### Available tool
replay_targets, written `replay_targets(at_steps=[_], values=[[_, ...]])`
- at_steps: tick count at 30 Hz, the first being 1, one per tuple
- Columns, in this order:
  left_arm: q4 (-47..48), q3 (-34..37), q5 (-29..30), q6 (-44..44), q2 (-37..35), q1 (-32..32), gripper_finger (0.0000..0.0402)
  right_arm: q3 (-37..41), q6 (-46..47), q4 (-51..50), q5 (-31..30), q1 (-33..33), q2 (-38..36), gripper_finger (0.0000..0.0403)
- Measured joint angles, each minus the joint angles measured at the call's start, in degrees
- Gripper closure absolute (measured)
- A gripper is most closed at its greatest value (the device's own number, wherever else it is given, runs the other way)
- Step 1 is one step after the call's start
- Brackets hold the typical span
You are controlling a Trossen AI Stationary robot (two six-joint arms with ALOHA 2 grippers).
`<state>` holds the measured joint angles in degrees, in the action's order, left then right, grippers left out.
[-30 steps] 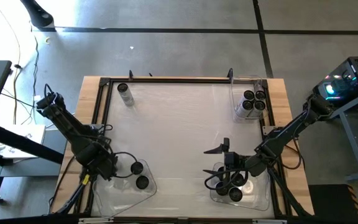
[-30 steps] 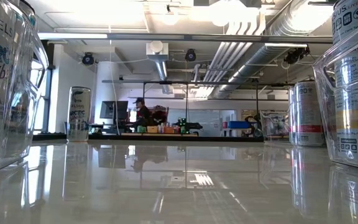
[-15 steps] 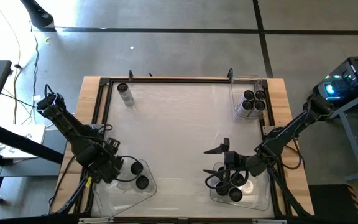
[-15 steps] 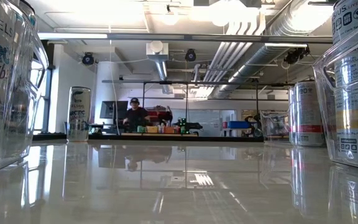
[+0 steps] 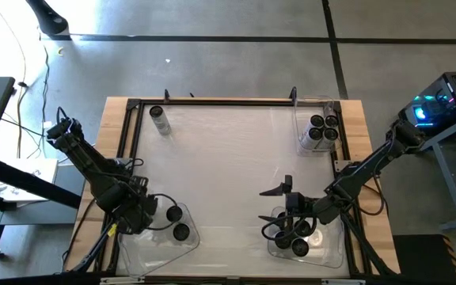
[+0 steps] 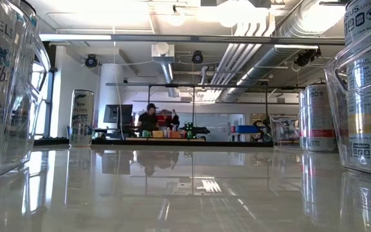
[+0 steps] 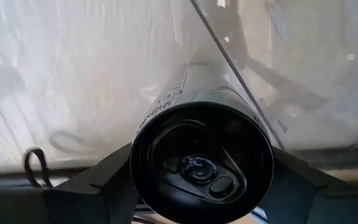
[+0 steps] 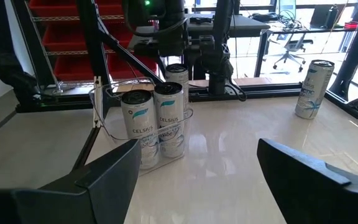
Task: Sort soda cans
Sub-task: Put the bottom white-blue soda can into the bottom right transparent bin
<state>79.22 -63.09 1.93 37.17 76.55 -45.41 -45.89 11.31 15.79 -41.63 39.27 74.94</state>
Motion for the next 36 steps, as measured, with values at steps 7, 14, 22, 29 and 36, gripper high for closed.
replay_targets(at_steps=[7,14,22,29,36], values=[[1.1,0.0,1.3,15.1,0.0,-0.3,0.0154,0.0,0.0,0.0,0.0,0.0,0.0,0.0085],[6.7,0.1,4.0,35.5,-0.2,-1.1,0.0154,0.0,-0.2,-0.5,0.0,0.0,0.0,0.0085],[10.1,-3.2,3.3,47.0,-3.4,-1.1,0.0154,0.0,-1.3,-0.5,0.0,0.0,0.0,0.0085],[10.5,-13.0,4.5,51.9,-8.2,-1.1,0.0154,0.0,-1.5,-0.5,0.0,0.0,0.0,0.0085],[10.7,-19.8,3.5,55.7,-9.2,-1.8,0.0154,0.0,-1.3,-0.5,0.0,0.0,0.0,0.0085]])
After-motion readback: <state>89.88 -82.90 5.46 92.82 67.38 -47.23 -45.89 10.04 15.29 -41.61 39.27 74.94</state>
